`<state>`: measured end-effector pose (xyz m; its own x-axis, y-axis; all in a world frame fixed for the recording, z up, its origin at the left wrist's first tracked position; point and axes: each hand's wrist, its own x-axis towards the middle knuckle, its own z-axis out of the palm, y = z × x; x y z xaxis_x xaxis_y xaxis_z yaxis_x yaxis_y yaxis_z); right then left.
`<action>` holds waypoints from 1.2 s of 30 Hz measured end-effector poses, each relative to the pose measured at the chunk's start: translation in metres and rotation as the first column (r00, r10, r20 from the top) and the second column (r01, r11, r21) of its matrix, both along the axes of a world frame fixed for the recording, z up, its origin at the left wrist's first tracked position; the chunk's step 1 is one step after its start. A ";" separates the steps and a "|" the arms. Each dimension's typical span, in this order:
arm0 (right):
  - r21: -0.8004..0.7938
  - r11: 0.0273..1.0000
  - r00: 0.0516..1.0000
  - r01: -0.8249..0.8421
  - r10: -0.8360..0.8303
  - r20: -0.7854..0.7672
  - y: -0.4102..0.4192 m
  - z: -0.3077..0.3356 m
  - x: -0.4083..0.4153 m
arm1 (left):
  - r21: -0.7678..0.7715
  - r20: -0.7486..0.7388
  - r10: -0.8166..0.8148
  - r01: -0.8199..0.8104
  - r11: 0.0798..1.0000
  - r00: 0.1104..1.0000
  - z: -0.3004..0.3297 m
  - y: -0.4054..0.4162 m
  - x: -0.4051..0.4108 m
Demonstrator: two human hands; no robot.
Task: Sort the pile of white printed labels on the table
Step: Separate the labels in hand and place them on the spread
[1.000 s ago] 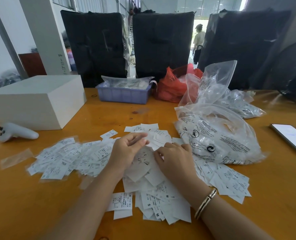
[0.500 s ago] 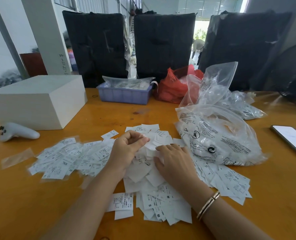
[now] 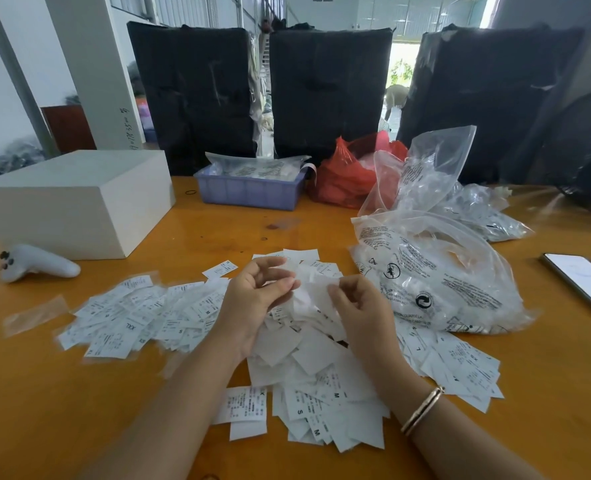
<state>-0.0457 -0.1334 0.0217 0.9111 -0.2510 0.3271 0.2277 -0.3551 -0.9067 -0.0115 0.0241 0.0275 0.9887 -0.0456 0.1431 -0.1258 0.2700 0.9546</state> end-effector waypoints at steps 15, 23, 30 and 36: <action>0.478 0.878 0.993 -0.030 -0.028 0.112 -0.012 0.000 0.002 | -0.294 -0.133 -0.061 0.019 0.956 0.989 0.005 0.000 0.000; 0.141 0.970 0.978 -0.200 0.190 0.080 0.000 -0.004 -0.002 | -0.073 -0.093 -0.131 0.124 0.990 0.987 0.003 -0.009 -0.007; 0.147 0.978 0.988 -0.150 0.142 0.065 -0.002 -0.002 0.000 | 0.101 -0.034 -0.193 0.195 0.976 0.981 0.003 -0.010 -0.011; 0.168 0.971 0.980 -0.170 0.149 0.132 -0.002 -0.001 -0.001 | 0.238 -0.034 -0.086 0.092 0.967 0.996 0.003 -0.012 -0.012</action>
